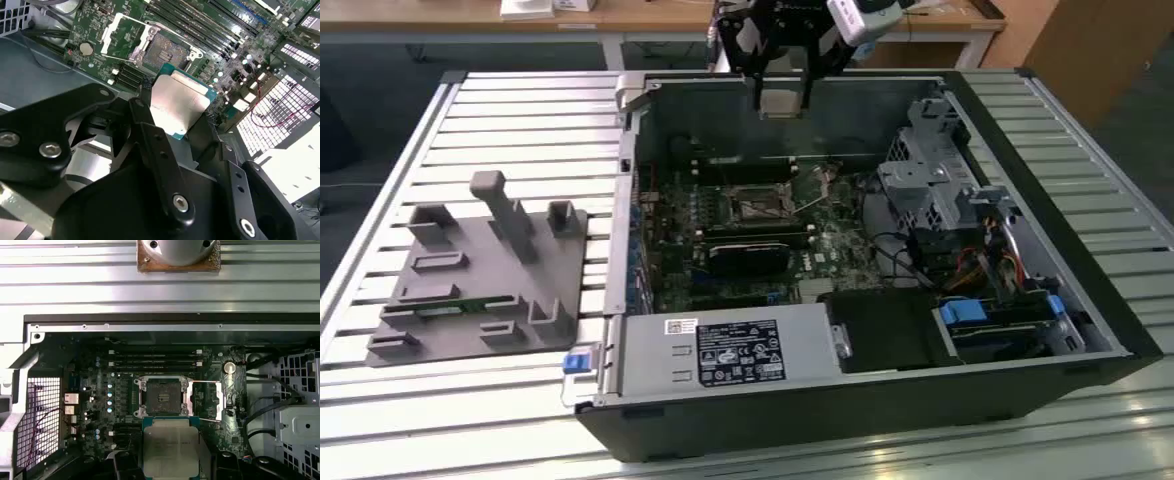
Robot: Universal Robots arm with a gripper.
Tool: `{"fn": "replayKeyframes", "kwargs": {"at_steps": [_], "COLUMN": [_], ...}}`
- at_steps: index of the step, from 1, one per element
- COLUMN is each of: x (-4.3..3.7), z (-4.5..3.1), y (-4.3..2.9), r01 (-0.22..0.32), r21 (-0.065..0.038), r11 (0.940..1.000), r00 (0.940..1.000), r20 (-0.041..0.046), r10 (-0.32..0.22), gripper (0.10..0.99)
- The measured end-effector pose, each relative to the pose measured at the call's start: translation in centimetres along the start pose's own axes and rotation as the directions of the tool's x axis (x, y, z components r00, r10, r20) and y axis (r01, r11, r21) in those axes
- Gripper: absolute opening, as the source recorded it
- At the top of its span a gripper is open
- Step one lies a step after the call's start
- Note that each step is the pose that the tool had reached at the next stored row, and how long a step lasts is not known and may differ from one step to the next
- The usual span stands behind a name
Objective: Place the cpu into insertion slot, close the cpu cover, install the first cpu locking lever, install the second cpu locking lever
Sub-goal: 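Place the cpu into insertion slot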
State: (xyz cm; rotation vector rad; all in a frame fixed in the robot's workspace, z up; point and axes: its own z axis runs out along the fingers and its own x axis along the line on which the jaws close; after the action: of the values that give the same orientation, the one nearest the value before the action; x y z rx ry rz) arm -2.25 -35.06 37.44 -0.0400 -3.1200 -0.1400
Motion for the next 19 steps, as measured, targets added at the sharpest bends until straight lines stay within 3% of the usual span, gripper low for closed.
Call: {"fn": "replayKeyframes", "kwargs": {"at_steps": [9,15,19], "x": [0.0,0.0,0.0], "z": [0.0,0.01,0.03], "y": [0.0,0.0,0.0], "r01": [-0.008,-0.058,-0.11], "r21": [0.0,-0.001,-0.002], "r11": [1.0,0.9983,0.9939], "r00": [1.0,0.9983,0.9939], "r20": [0.0007,0.0053,0.0098], "r10": [0.008,0.058,0.11], "gripper": [0.537,0.537,0.537]}}
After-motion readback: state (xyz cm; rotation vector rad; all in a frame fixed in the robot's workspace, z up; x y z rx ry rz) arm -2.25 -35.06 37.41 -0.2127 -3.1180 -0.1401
